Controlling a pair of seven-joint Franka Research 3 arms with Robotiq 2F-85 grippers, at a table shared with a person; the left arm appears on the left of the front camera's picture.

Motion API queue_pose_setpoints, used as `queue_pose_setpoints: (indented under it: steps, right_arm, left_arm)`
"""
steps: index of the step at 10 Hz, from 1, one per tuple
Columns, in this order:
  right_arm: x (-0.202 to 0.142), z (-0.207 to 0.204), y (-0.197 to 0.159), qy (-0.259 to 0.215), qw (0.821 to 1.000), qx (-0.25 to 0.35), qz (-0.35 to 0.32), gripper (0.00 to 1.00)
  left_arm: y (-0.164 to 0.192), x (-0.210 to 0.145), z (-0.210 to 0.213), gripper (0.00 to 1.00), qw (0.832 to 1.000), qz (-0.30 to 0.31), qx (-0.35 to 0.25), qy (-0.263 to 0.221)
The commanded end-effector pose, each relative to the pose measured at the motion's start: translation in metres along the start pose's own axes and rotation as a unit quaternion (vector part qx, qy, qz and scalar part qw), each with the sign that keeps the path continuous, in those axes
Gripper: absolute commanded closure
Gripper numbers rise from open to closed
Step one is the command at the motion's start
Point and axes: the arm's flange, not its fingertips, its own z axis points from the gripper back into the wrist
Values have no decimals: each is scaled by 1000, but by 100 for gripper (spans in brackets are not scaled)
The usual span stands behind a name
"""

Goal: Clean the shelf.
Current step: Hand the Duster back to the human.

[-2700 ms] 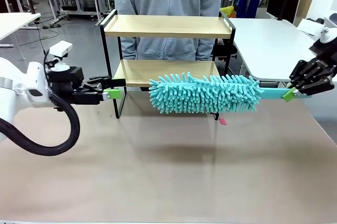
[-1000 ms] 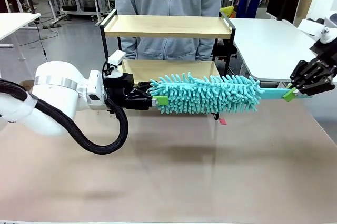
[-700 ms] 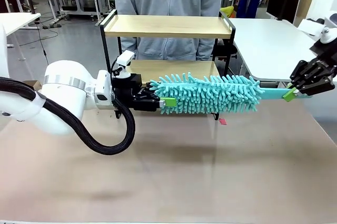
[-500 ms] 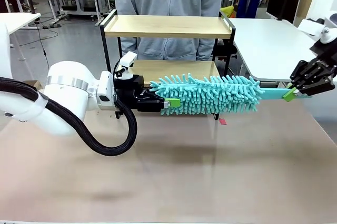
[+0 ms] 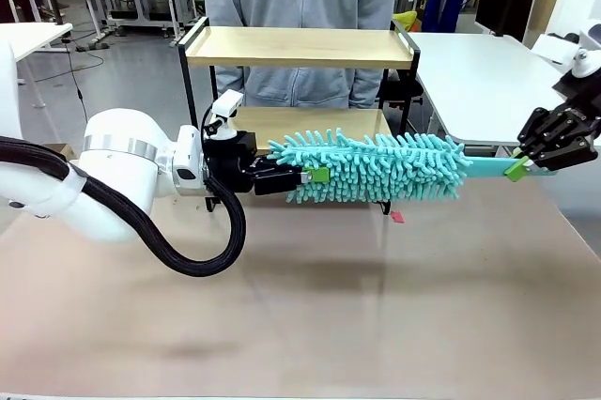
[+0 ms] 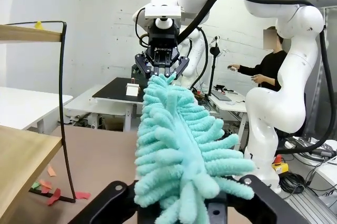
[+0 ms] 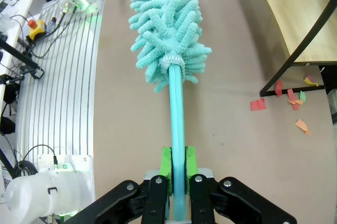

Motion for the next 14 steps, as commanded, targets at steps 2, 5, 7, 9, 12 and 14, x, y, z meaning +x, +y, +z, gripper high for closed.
queue_pose_setpoints:
  steps: [2,5,7,9,12,14]
  right_arm:
    - [3,0,1,-17,1000,-1,2,87]
    - [3,0,1,-17,1000,-1,2,87]
    - [3,0,1,-17,1000,-1,2,87]
    - [9,10,4,-26,1000,12,-4,29]
    - [21,51,7,-87,996,-31,-12,0]
    - [8,94,8,-178,981,-65,-46,0]
  left_arm:
    - [-8,4,7,100,999,0,2,-32]
    - [-17,5,8,100,999,4,-24,-45]
    - [-5,0,3,100,1000,6,-8,-22]
    - [-5,0,3,100,1000,6,-8,-22]
    - [-5,0,3,100,1000,6,-8,-22]
    - [-5,0,3,100,1000,6,-8,-22]
